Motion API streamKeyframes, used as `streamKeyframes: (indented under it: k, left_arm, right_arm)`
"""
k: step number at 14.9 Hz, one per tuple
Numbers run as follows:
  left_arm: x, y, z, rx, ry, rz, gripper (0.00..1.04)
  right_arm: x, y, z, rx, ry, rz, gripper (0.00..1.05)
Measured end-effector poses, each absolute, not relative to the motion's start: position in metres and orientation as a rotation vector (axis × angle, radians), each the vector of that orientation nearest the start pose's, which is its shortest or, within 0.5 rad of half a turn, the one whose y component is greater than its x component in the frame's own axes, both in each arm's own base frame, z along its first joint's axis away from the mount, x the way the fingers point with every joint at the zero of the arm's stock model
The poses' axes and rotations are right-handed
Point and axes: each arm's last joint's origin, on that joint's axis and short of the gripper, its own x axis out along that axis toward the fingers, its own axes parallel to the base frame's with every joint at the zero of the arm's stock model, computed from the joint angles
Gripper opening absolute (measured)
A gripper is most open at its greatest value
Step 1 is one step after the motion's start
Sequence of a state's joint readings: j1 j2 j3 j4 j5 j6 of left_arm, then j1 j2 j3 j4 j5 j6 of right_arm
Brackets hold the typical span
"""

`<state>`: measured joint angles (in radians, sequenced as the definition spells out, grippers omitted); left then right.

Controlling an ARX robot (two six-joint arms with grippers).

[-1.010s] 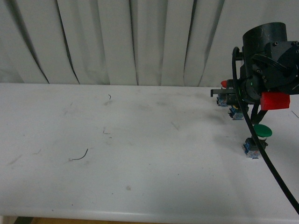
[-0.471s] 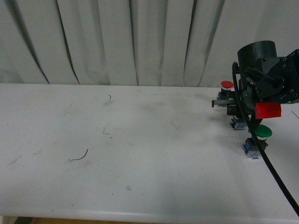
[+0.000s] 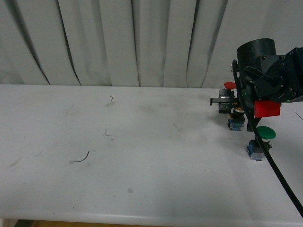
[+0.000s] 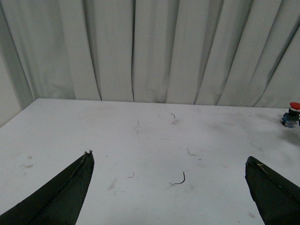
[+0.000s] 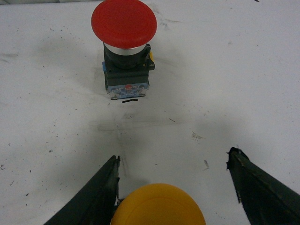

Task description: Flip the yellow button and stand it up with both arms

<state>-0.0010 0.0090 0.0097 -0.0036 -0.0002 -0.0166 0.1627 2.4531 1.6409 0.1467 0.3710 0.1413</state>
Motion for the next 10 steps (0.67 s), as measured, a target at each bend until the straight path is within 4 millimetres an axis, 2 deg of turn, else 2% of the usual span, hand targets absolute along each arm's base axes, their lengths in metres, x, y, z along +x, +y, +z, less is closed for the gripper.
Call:
streamKeyframes:
  k: [3,8,10]
  left_arm:
    - [0.0977,-0.0001,0.1658,-0.017,0.003,-0.001,0.98]
    - [0.0977,-0.0001,0.1658,-0.017,0.003,-0.001,0.98]
    - [0.0977,-0.0001,0.1658,-0.017,0.003,-0.001,0.98]
  right_arm:
    - [0.5055,0.0719,0.0762,-0.039,0.626,-0.246,0.85]
    - [0.5062,0.0697,0.0767,-0.036,0.620,-0.250,0.99]
    - [0.5066,0.0688,0.0771,-0.034,0.615,-0.252,0.99]
